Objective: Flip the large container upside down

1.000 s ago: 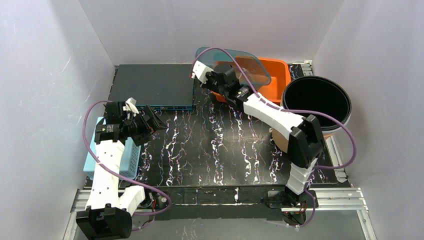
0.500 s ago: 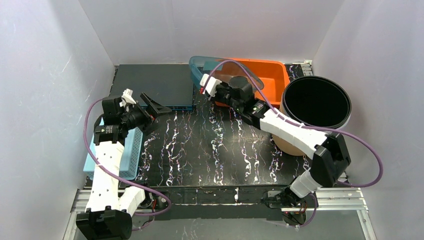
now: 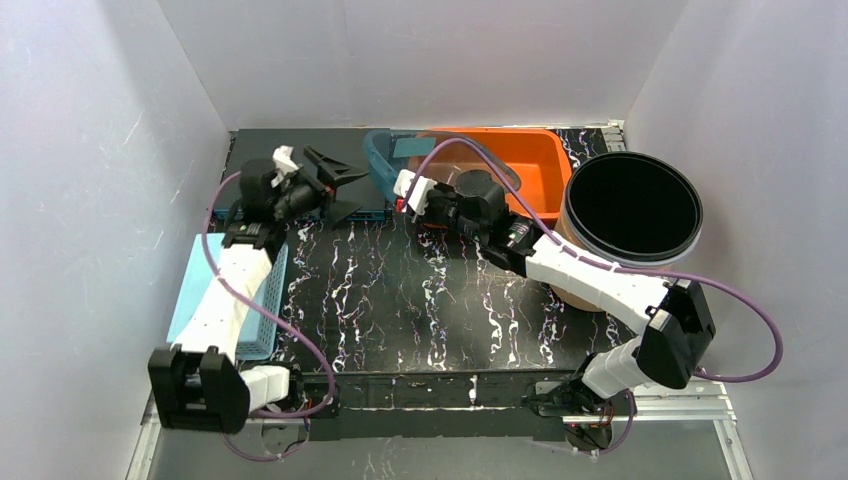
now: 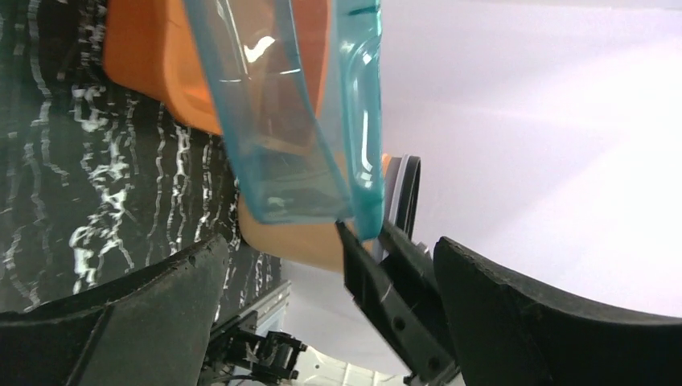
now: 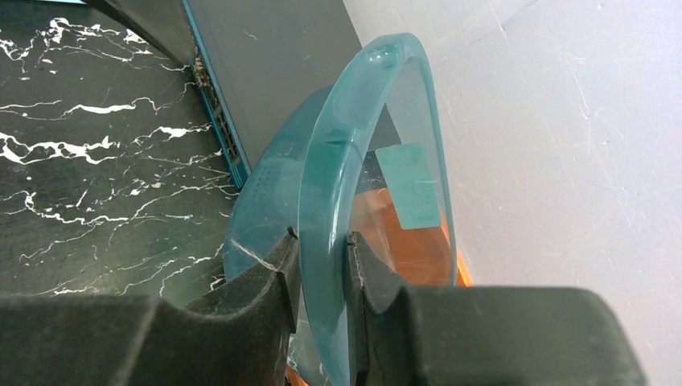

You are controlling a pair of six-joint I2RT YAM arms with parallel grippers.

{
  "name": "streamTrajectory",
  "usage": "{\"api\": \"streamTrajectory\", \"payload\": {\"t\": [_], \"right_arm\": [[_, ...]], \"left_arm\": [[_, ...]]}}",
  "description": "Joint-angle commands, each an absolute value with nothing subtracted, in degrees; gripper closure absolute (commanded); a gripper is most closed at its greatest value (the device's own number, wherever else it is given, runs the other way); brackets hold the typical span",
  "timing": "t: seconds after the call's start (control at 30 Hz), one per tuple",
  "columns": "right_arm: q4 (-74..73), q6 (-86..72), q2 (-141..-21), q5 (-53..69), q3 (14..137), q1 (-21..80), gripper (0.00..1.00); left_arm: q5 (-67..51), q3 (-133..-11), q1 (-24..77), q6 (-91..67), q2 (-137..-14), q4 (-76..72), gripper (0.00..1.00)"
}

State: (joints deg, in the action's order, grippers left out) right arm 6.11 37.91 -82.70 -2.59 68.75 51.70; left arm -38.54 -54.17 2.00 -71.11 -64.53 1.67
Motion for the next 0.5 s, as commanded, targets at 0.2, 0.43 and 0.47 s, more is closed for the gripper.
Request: {"api": "streamTrajectory", "payload": {"t": [0.2, 0.43, 0.47], "right_arm": [[7.0, 39.2, -78.9, -1.0, 67.8, 53.5, 0.99], [7.2, 40.5, -77.8, -0.5, 65.4, 54.2, 0.99], [7.3, 40.5, -77.9, -0.6, 65.1, 54.2, 0.99]], "left_arm": [[-30.2, -63.0, 8.3, -77.1, -76.7, -3.4, 0.08], [-36.8, -68.0, 9.0, -79.8, -85.8, -4.7, 0.15], [-38.2, -68.2, 9.0, -80.2, -86.3, -4.7, 0.18]]}}
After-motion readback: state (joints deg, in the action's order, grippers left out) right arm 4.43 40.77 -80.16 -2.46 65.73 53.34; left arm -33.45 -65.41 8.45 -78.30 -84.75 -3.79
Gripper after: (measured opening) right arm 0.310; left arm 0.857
